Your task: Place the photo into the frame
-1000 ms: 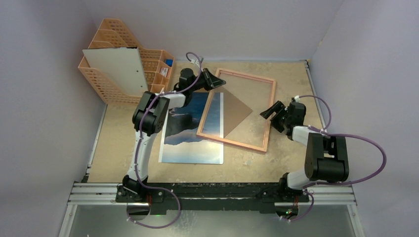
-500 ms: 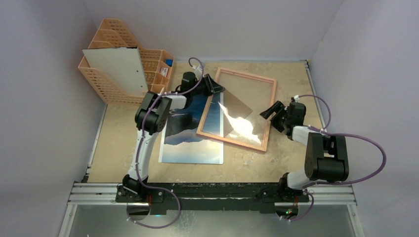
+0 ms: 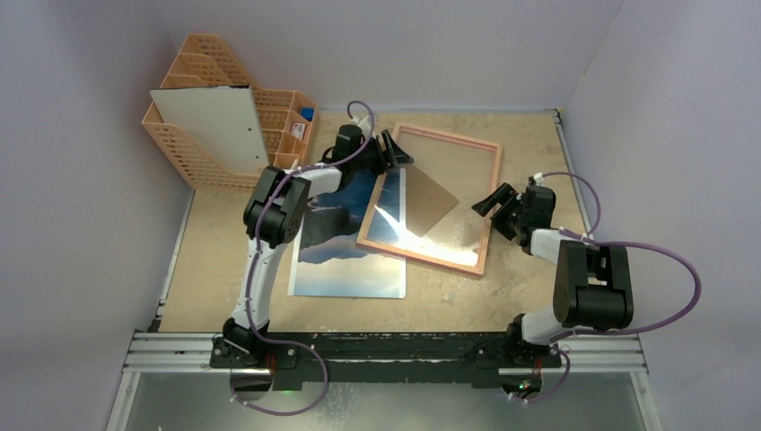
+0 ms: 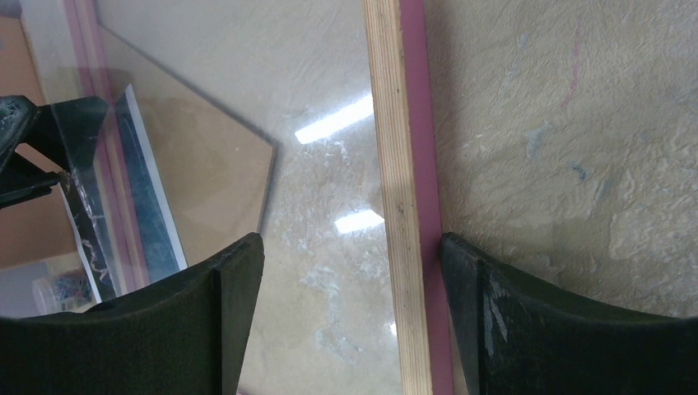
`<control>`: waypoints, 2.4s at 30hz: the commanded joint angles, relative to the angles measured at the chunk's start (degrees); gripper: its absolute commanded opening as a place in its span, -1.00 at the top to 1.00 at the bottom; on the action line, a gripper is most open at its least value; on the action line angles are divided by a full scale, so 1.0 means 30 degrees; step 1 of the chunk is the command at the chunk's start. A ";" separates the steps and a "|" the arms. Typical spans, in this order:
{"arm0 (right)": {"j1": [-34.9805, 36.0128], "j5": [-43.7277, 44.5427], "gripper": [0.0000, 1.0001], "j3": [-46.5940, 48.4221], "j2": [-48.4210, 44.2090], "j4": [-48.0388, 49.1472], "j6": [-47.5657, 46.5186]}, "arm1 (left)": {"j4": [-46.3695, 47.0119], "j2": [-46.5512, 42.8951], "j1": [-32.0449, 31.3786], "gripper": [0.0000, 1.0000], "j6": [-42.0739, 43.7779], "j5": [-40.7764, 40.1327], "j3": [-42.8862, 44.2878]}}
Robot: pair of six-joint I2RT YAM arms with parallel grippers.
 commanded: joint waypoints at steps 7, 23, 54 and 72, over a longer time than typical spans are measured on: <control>0.0059 -0.0148 -0.61 -0.0525 0.0821 -0.1293 -0.0184 | -0.9883 -0.1508 -0.0119 -0.42 0.3040 -0.4278 0.3988; 0.0059 -0.0108 -0.59 -0.0384 0.0879 -0.1292 -0.0220 | -1.2546 -0.3390 -0.0119 -0.45 0.5029 -0.6691 0.4056; 0.0059 0.0523 -0.55 0.1008 0.0581 -0.2309 -0.0668 | -1.2008 -0.4248 -0.0119 -0.26 0.4118 -0.2948 -0.0288; 0.2378 0.1649 -0.47 0.4096 -0.4334 -0.4663 -0.1380 | -1.5555 -1.0993 -0.0119 -0.42 0.4760 -1.0387 -0.4306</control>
